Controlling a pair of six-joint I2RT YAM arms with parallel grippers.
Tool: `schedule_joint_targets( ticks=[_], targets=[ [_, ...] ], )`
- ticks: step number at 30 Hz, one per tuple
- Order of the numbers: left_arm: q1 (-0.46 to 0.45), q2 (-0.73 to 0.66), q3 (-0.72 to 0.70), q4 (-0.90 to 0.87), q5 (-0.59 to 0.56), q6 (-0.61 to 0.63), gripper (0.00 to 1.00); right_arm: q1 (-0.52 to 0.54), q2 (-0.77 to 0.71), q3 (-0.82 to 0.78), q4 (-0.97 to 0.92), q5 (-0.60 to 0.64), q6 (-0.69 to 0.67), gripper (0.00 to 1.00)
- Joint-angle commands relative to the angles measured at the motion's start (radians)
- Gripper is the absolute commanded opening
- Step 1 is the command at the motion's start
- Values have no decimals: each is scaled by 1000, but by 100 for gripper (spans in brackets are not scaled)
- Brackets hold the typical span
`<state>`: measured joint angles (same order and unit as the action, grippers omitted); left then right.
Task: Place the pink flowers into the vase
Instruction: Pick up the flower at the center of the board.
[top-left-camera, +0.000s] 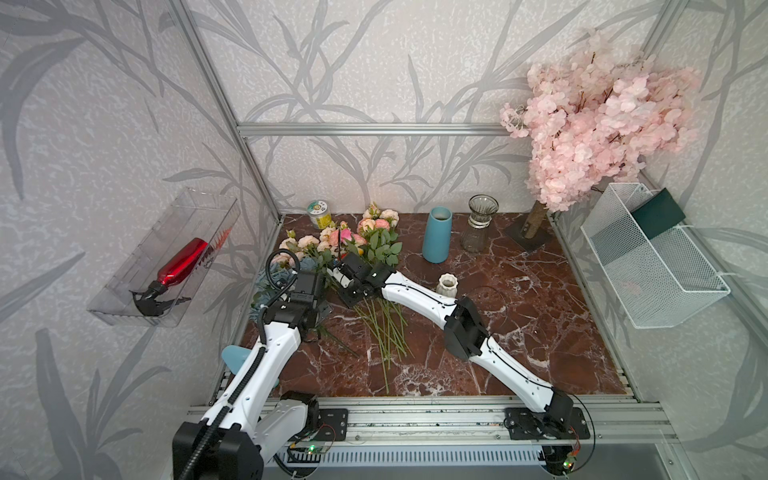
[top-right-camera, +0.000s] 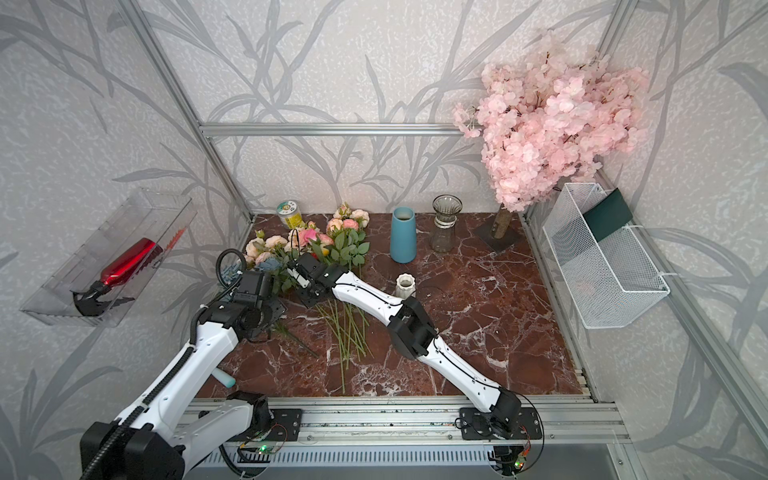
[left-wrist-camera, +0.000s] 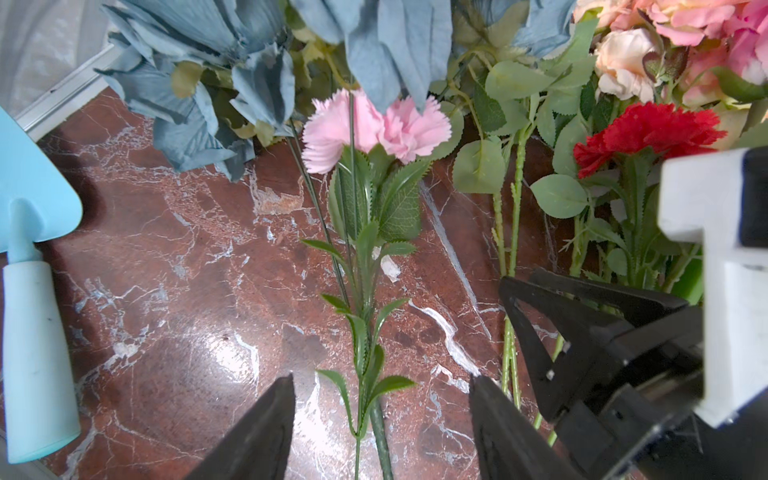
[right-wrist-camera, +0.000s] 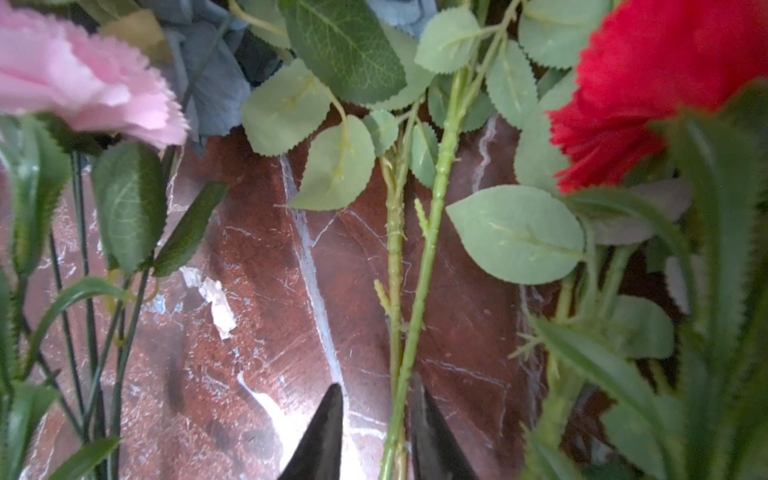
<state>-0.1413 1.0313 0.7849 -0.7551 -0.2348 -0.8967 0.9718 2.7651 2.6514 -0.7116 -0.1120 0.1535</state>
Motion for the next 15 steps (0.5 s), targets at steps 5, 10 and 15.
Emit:
schedule_joint_targets(
  ticks=[5,10,15],
  targets=[
    [-6,15,26,-7,-21,24,68,-13,-31,-52,96,17,24,29],
    [-7,12,24,-4,-18,27,68,-18,-4,-12,83,36,23,29],
    [-8,18,25,0,-17,29,68,-30,-3,-23,96,25,39,28]
  ],
)
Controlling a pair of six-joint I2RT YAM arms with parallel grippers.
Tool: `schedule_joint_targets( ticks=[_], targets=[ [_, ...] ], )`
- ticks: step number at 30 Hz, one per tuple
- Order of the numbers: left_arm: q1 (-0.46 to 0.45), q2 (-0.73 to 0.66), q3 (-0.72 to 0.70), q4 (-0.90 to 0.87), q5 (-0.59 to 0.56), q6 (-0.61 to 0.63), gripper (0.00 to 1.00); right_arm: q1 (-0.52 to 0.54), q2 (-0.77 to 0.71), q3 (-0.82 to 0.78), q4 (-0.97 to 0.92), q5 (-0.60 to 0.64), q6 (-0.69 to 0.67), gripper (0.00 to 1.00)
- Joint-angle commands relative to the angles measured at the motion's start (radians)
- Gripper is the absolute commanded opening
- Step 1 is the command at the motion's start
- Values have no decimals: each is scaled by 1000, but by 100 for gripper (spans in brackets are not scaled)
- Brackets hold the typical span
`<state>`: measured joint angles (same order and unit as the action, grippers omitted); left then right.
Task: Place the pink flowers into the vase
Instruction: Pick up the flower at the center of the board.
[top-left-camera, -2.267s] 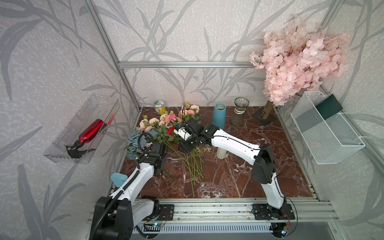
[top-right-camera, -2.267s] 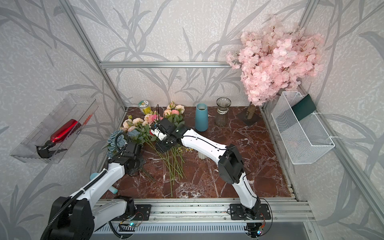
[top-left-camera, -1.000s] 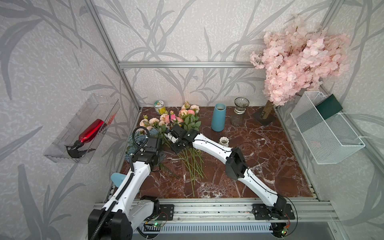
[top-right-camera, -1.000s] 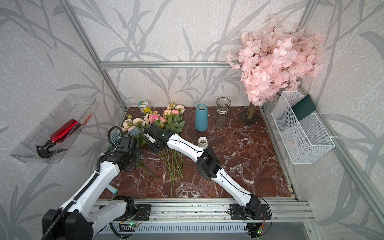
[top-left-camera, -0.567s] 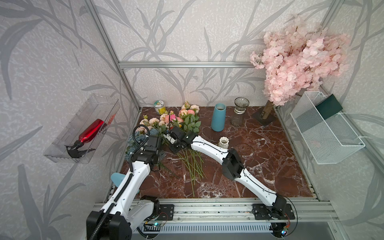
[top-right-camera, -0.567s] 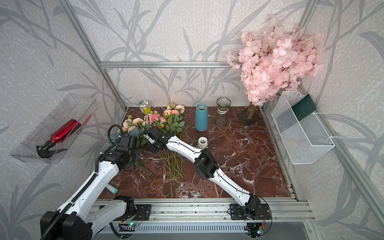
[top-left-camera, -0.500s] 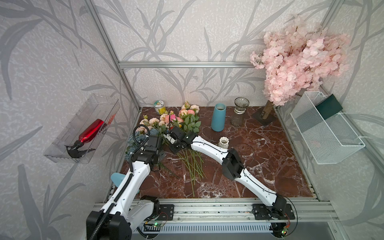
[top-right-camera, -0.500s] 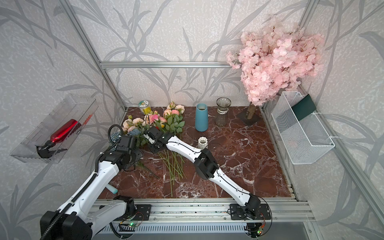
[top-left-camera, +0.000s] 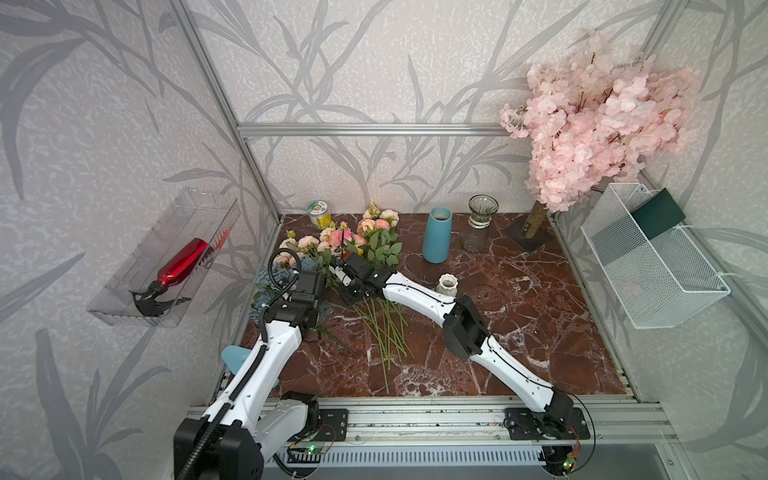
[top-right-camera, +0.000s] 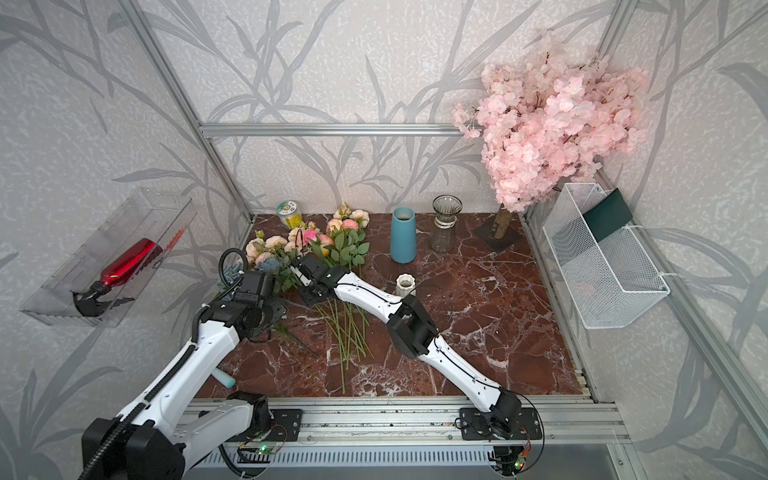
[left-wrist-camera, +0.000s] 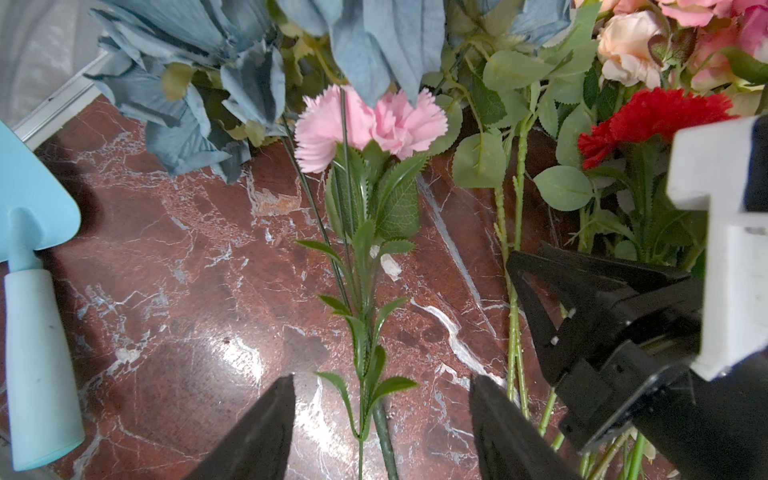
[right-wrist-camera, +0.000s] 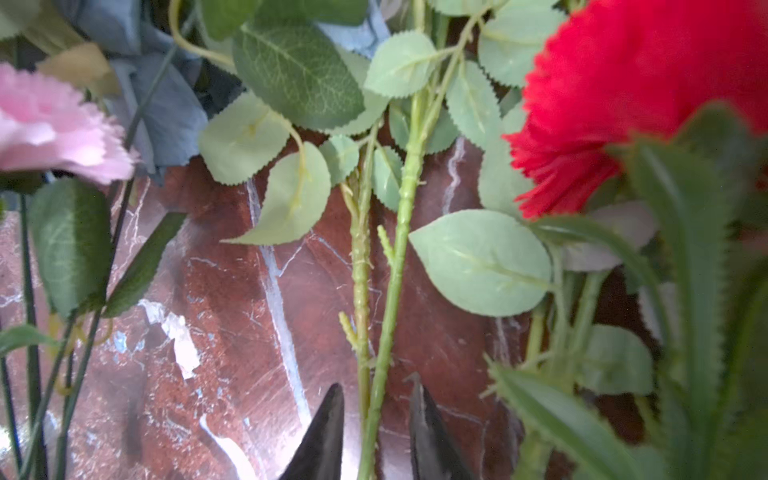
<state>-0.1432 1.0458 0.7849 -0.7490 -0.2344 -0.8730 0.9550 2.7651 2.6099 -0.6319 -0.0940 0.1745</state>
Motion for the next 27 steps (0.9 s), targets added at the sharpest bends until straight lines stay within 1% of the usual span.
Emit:
schedule_joint_targets(
  ticks=[1,8,18,27],
  targets=[
    [-5,3,25,-6,-17,4,68,-15,-2,18,15,8,18,27],
    [-4,6,19,2,-20,6,68,-19,10,25,16,-4,14,22],
    [-4,7,16,5,-22,5,68,-21,29,36,16,-64,32,26],
    [-4,-3,7,13,-25,6,68,-21,39,42,9,-45,25,25]
  ],
)
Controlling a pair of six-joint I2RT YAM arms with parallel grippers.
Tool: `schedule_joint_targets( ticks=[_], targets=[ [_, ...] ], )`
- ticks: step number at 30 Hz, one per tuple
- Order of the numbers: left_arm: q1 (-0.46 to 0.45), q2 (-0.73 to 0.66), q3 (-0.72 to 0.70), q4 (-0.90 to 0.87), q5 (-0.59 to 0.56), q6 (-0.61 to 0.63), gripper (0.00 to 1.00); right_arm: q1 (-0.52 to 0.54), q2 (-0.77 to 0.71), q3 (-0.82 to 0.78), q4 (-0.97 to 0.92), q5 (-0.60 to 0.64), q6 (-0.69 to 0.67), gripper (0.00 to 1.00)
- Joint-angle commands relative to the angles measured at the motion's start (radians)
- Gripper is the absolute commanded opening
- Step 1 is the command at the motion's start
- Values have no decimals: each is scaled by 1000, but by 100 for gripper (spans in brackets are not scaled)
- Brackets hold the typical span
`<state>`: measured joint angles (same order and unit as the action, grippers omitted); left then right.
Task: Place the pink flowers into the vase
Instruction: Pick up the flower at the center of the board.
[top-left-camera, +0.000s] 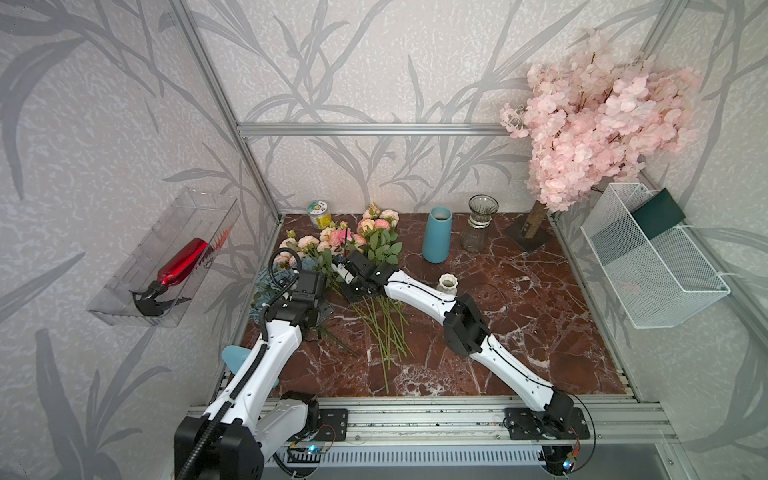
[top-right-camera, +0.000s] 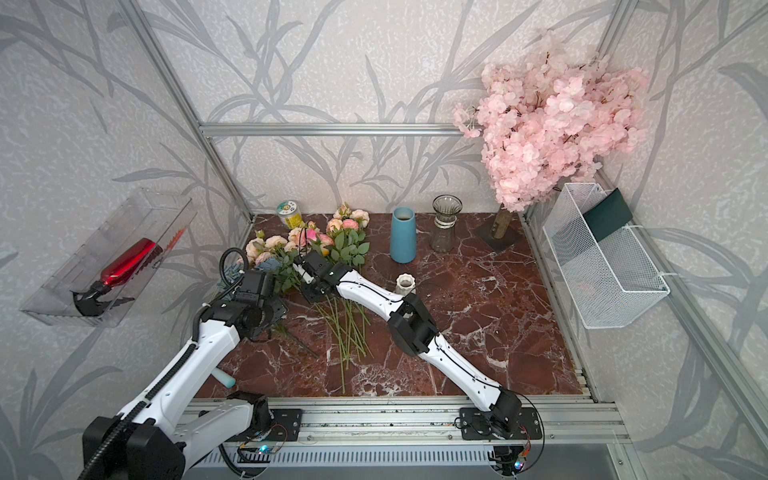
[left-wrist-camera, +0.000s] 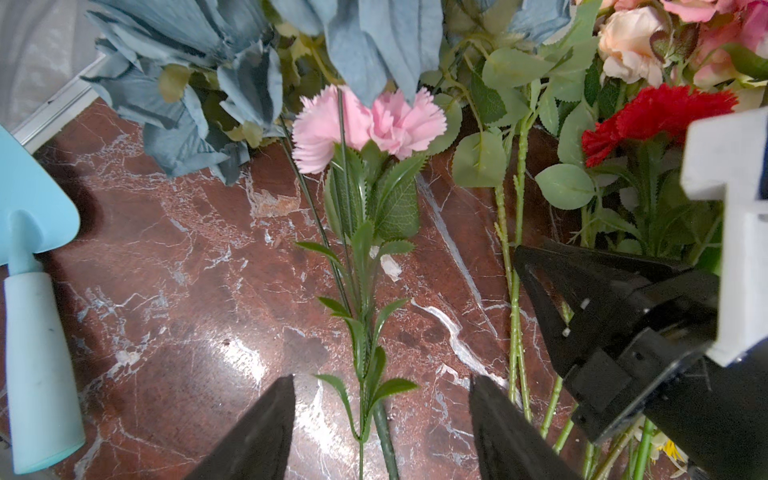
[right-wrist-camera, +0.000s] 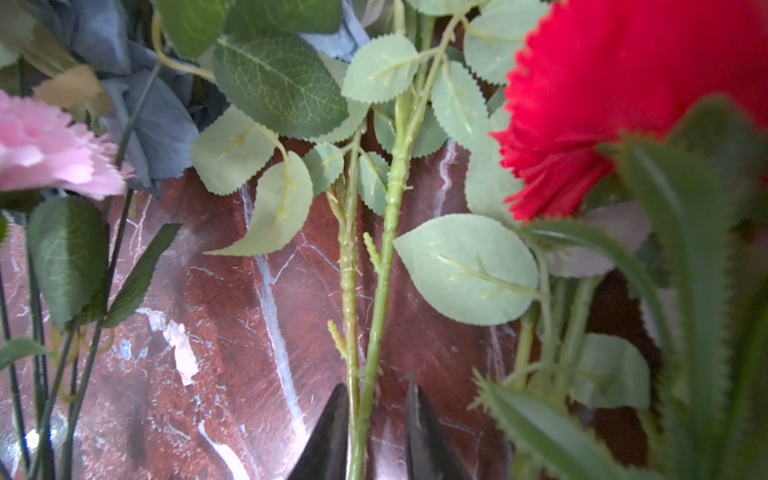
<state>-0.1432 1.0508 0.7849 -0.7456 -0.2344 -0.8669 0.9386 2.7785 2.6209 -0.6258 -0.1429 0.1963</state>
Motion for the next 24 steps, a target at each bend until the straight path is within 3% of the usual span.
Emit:
schedule_joint_targets(
  ticks=[1,16,20,24],
  targets=[
    [-4,-9,7,11,-24,1,68,-4,26,32,1,3,2,25],
    [-4,-41,1,12,-42,6,68,-3,60,48,-2,12,-1,24],
    [-4,-43,-3,11,-42,6,68,-3,62,47,-1,5,1,12],
    [-4,-39,-4,15,-42,6,68,-3,53,36,4,-1,3,6]
  ],
)
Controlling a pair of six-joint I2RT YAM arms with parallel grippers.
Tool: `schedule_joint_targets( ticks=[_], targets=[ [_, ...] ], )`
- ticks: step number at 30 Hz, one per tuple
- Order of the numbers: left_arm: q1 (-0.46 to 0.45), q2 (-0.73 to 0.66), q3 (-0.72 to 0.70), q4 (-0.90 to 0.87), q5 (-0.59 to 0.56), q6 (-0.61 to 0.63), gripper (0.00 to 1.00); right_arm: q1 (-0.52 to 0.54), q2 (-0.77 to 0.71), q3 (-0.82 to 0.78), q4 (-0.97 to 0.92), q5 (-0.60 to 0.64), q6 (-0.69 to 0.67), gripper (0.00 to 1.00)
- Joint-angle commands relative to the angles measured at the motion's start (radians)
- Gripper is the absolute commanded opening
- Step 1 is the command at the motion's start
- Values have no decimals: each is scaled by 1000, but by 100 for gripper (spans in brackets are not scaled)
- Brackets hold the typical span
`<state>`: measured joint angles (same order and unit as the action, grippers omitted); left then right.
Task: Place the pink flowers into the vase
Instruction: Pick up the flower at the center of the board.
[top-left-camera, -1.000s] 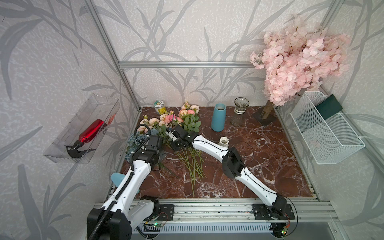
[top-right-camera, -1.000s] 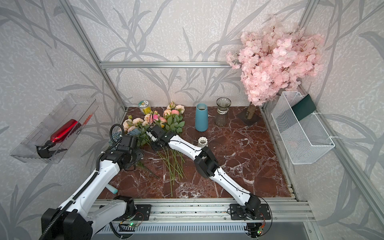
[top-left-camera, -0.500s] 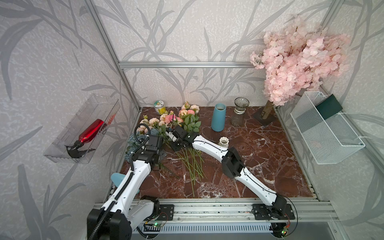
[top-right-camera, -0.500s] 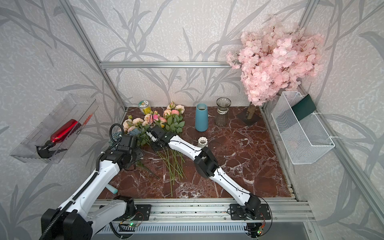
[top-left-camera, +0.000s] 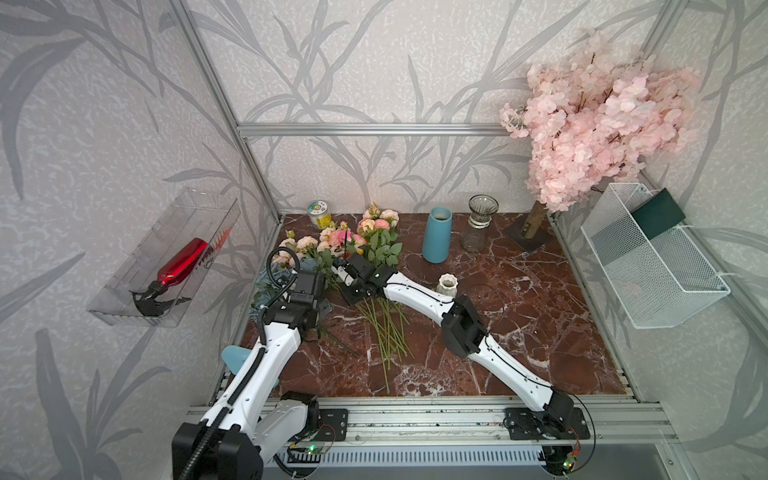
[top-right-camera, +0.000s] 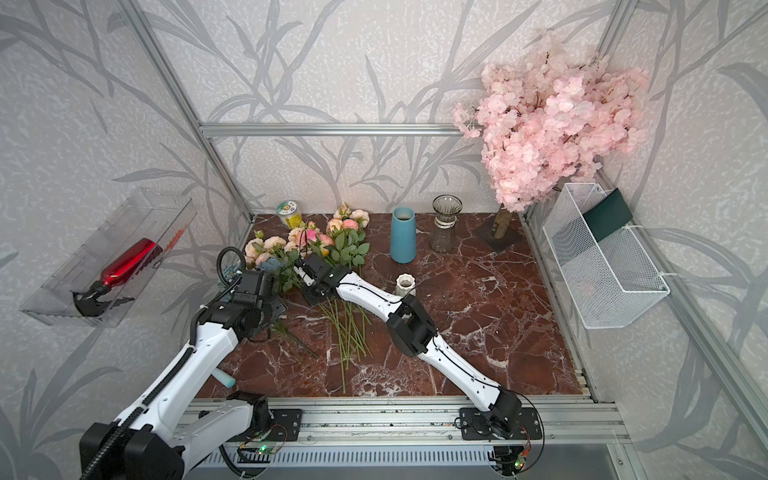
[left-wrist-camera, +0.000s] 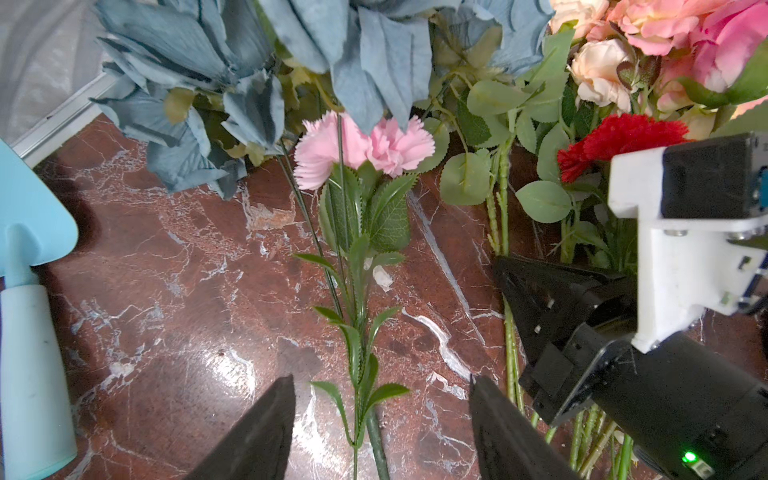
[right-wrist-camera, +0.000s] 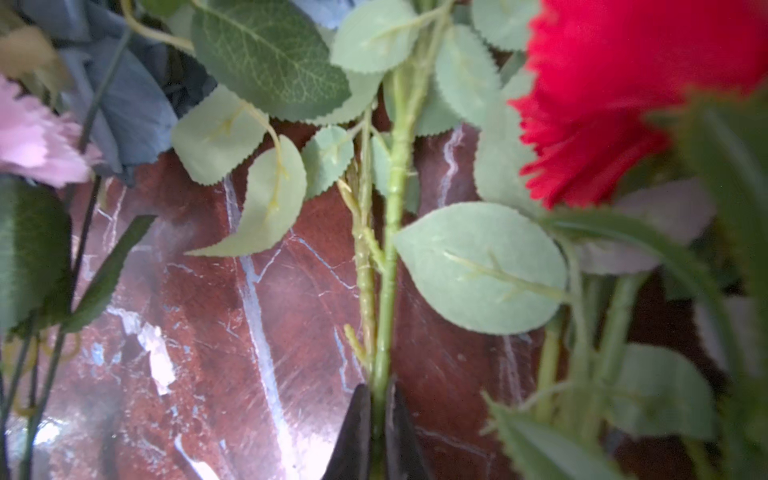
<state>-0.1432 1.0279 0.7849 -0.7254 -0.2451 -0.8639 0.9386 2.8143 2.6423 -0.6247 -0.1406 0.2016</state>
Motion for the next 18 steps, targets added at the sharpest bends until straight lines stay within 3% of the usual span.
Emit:
schedule_joint_targets(
  ticks=[1,4,11,18],
  targets=[
    [-4,-15,-4,-3,-31,2,68,-3,10,8,4,-3,-3,4],
    [-5,-10,-6,0,-29,2,68,-3,-34,-56,33,-7,-2,0],
    [-4,-6,-11,9,-23,3,68,-4,-247,-364,207,-15,28,0],
    [-4,-4,-16,41,16,0,68,-32,-415,-567,331,-73,117,0]
  ],
)
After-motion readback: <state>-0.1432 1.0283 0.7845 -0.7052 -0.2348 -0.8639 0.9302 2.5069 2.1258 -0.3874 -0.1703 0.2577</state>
